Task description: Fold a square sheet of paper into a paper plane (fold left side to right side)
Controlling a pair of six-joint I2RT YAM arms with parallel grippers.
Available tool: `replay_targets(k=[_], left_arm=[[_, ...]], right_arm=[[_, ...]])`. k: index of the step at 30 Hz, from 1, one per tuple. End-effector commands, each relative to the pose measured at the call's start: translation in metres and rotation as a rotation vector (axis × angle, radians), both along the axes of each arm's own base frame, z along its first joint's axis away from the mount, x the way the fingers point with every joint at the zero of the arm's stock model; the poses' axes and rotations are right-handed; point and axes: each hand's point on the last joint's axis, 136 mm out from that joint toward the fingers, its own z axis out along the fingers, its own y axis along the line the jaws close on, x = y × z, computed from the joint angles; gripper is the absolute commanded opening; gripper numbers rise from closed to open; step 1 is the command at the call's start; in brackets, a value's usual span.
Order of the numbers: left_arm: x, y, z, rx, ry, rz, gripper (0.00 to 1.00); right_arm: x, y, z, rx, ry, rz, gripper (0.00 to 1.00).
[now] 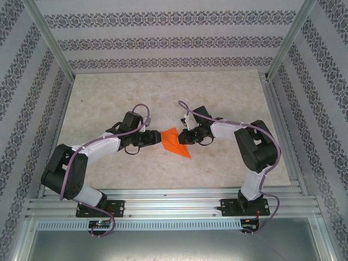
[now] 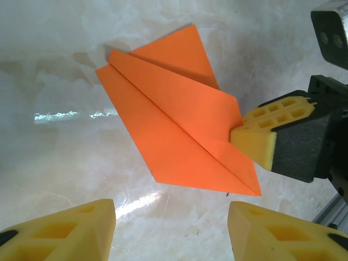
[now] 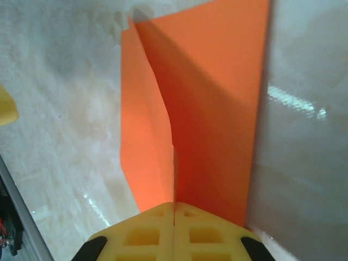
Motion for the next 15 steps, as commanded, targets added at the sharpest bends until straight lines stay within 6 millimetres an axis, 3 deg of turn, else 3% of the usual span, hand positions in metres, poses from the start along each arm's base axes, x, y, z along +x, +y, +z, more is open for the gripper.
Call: replay_targets(k=[1,6,11,15], left_arm=[[0.012,0.007,0.026,-0.051,-0.089,0.050,0.60],[0.015,0.008,0.068,-0.146,-0.201,0.080,0.67],[0.018,-0.003,0.121,-0.366,-0.320,0.105,0.70],[0.020,-0.014,0.142,-0.474,-0.348,0.081,0.68]], right_arm=[[0.003,0.005,0.041,0.097,-0.078,0.007,0.00],[0.002,0.001,0.077,0.172,-0.149,-0.017,0.00],[0.003,0.003,0.119,0.280,-0.220,-0.057,0.00],[-0.001,0.007,0.148,0.356,-0.249,-0.062,0.00]])
